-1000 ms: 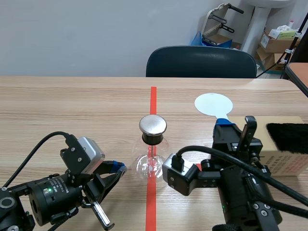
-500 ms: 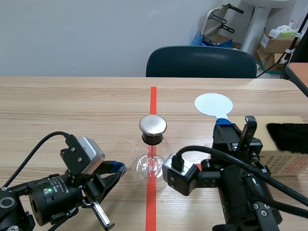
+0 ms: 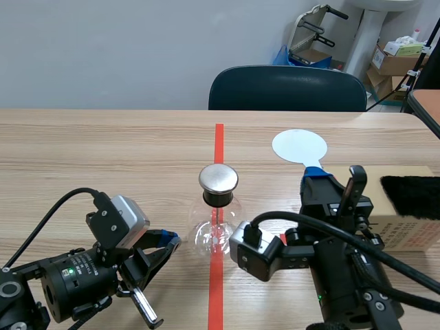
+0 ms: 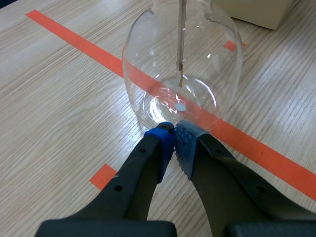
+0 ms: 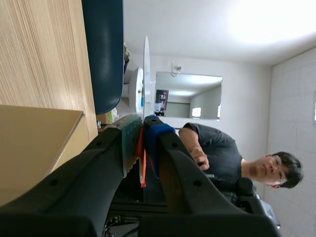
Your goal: Do the electroscope experiment
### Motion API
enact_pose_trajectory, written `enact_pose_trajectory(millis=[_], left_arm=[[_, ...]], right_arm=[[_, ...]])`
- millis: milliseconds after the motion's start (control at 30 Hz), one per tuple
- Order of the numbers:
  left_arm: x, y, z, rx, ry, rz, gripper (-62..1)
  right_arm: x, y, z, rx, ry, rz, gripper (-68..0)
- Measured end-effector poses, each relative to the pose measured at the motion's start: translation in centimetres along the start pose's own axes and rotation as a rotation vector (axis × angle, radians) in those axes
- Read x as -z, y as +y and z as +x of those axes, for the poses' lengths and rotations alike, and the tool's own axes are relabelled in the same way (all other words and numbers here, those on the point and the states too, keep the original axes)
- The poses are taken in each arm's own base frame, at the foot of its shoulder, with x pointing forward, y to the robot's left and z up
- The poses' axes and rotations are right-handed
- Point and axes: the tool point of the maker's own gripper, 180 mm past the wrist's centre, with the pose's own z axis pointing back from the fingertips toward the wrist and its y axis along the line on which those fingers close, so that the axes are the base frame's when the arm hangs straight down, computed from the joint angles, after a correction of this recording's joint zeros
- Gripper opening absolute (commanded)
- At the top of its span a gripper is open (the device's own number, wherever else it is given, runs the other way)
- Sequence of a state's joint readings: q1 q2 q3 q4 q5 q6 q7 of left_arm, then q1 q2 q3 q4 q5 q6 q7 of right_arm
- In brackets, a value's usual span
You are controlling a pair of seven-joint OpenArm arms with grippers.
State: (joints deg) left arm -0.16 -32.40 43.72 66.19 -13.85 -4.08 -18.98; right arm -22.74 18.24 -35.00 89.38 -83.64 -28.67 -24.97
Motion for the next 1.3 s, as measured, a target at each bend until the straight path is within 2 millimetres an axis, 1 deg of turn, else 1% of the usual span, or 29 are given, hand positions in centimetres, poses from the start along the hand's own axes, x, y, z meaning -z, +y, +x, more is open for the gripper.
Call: enact_pose_trajectory(millis=[100,167,367,633,833,1033,1300], left_arm=[[0.0,0.0,-0.1,0.000,0.001,0.000,-55.6],[-0.1,0.1,-0.3,-0.001,0.006,0.002,-55.6],[-0.4,0.4,-1.6,-0.003,0.038,0.011,-55.6],[-0.5,0.4,-1.6,-0.004,0.032,0.013,-55.6],[-0.5,0.4,-1.6,-0.004,0.032,0.013,-55.6],[-0.5,0.4,-1.6,-0.004,0.032,0.013,-55.6],[-0.5,0.4,-1.6,-0.004,0.032,0.013,-55.6]], right_arm=[[0.0,0.0,0.3,-0.006,-0.027,0.001,-66.7],[-0.1,0.0,1.0,-0.006,-0.061,0.001,-66.7],[-0.4,-0.2,2.8,-0.012,-0.186,-0.018,-66.7],[-1.3,-0.1,5.8,-0.016,-0.362,-0.016,-66.7],[-2.1,-0.1,7.5,-0.018,-0.468,-0.015,-66.7],[-2.4,-0.1,8.1,-0.019,-0.506,-0.015,-66.7],[-2.4,0.0,8.1,-0.019,-0.508,-0.015,-66.7]])
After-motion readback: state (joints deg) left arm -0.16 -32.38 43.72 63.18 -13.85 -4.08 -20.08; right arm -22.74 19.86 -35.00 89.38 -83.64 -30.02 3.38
